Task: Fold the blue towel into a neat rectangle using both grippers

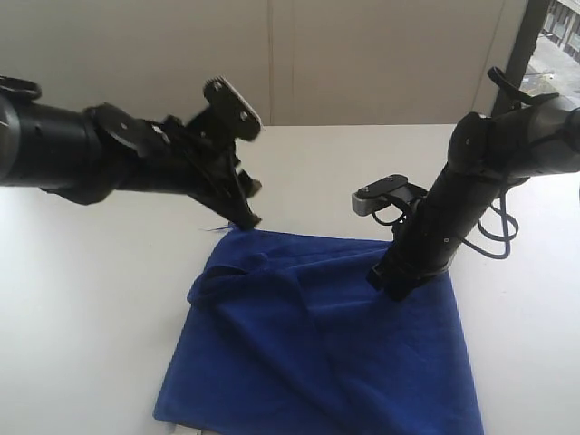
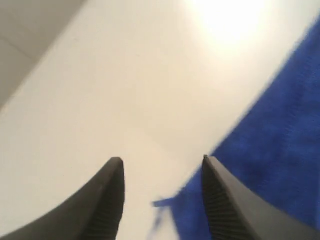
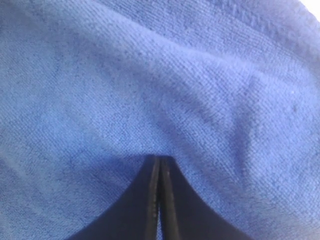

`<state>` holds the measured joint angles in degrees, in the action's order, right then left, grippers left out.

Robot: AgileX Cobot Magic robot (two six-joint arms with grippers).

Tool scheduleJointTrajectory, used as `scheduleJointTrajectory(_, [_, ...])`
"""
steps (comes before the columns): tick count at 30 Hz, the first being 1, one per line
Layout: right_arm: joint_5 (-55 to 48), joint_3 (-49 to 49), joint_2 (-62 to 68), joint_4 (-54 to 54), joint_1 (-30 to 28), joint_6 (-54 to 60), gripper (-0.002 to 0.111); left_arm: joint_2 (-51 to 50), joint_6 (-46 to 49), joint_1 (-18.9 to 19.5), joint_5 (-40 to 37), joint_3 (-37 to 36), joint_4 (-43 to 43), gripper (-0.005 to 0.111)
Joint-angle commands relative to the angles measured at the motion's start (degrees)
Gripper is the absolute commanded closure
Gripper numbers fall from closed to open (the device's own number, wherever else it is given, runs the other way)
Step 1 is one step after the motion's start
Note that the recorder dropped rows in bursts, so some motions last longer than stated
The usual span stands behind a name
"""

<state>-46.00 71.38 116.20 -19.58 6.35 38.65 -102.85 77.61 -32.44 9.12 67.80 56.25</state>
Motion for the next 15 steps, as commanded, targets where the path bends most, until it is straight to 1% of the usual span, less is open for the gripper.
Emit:
scheduleJointTrajectory(1, [0.44, -0.63, 3.26, 0.09, -0.37, -0.11, 0.108, 4.39, 33.14, 1.94, 14.81, 0.53, 31.25, 0.054])
scheduleJointTrajectory(2, [0.44, -0.63, 3.57, 0.09, -0.37, -0.11, 0.108, 4.39, 43.75, 1.94, 22.81, 1.41, 40.76, 0.054])
scheduleJointTrajectory(3, [0.44, -0.63, 3.81, 0.09, -0.37, -0.11, 0.108, 3.84, 43.85, 2.22, 31.71, 1.92, 43.62, 0.055])
scheduleJointTrajectory(4, [0.44, -0.63, 3.81, 0.09, -0.37, -0.11, 0.108, 3.36, 43.85, 2.76, 38.59, 2.13, 43.69, 0.058])
scheduleJointTrajectory(5, [0.57, -0.63, 3.94, 0.09, -0.37, -0.11, 0.108, 3.11, 43.85, 3.51, 43.22, 2.13, 43.69, 0.062])
scheduleJointTrajectory(7, [0.35, -0.63, 3.92, 0.09, -0.37, -0.11, 0.108, 3.10, 43.85, 3.95, 46.86, 1.61, 43.69, 0.074])
scheduleJointTrajectory(9, [-0.33, -0.63, 3.92, 0.09, -0.37, -0.11, 0.108, 3.10, 43.85, 2.94, 46.71, 1.10, 43.69, 0.090])
scheduleJointTrajectory(11, [-1.19, -0.63, 3.92, 0.09, -0.37, -0.11, 0.108, 3.10, 43.85, 0.24, 44.57, 0.73, 43.69, 0.106])
scheduleJointTrajectory(13, [-1.90, -0.63, 3.92, 0.09, -0.37, -0.11, 0.108, 3.10, 43.85, -2.78, 40.76, 0.58, 43.69, 0.107])
scheduleJointTrajectory(15, [-1.90, -0.63, 3.92, 0.09, -0.37, -0.11, 0.108, 3.10, 43.85, -5.80, 34.13, 0.30, 43.69, 0.107])
